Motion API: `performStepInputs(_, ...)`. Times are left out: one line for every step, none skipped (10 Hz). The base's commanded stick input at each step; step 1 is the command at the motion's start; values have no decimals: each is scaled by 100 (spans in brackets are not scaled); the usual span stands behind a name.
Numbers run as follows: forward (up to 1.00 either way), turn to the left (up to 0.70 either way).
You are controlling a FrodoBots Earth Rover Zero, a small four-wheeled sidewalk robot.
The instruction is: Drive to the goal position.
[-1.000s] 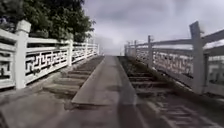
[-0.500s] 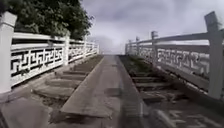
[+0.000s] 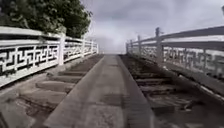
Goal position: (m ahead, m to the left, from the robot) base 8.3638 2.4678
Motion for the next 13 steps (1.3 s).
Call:
performStepInputs(70, 0)
performStepInputs(70, 0)
performStepInputs(70, 0)
performStepInputs(70, 0)
performStepInputs(70, 0)
performStepInputs(70, 0)
performStepInputs(70, 0)
performStepInputs(70, 0)
performStepInputs(70, 0)
performStepInputs(70, 0)
performStepInputs(70, 0)
performStepInputs(70, 0)
performStepInputs(70, 0)
